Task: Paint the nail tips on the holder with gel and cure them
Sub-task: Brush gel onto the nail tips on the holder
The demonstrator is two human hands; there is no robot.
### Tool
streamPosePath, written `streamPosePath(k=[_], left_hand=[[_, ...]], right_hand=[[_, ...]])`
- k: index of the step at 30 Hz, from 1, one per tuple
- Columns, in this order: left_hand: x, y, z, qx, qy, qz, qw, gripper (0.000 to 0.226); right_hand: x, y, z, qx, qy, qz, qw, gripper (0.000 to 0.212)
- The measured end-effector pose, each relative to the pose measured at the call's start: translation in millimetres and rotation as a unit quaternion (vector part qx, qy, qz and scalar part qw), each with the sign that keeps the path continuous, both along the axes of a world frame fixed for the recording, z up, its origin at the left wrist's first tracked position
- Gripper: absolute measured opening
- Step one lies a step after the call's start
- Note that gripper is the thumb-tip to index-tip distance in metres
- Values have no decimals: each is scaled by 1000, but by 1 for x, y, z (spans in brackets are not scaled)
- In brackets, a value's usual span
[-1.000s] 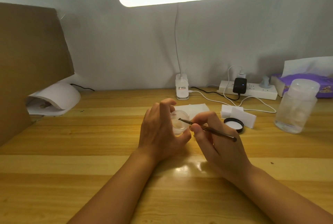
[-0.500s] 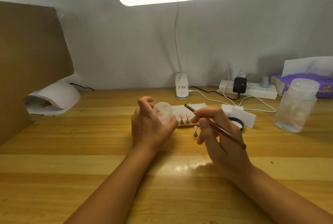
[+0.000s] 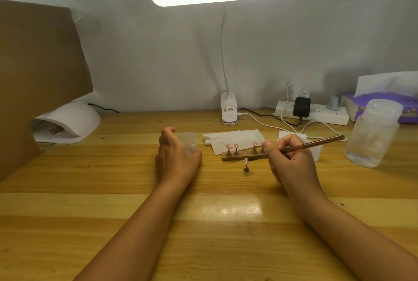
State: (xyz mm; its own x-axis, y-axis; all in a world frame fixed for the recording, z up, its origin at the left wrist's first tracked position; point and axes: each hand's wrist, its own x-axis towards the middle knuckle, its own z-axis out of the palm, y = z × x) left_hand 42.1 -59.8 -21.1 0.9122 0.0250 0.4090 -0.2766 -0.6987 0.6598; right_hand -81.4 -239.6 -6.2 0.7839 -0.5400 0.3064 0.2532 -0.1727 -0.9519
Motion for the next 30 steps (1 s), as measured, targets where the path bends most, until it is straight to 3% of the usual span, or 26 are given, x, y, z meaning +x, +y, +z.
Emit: streamPosePath(k=[8,10,12,14,16,18,30], left_hand=[[-11,-1,5,58,-43,10,997,85],[-17,-3,10,64,-146,3,987,74],[-28,-9,16,67,-237,-42,968,43],[-42,-17,18,84,-180,-124,972,20],[-52,-27,13,118,-60,-186,973,22],[-54,-32,8,162,-10,-209,964,23],[-47,-38,5,127,21,-290,948,10]], right_hand=[[-1,-1,2,48,20,15,999,16],[-1,-1,2,46,23,21,998,16],[-1,0,3,36,25,20,999,17],[-2,-1,5,28,26,15,999,18],[-3,-2,5,26,32,13,999,23],[-3,-2,5,28,39,11,999,27],[1,-5,1,19,83,18,996,17]])
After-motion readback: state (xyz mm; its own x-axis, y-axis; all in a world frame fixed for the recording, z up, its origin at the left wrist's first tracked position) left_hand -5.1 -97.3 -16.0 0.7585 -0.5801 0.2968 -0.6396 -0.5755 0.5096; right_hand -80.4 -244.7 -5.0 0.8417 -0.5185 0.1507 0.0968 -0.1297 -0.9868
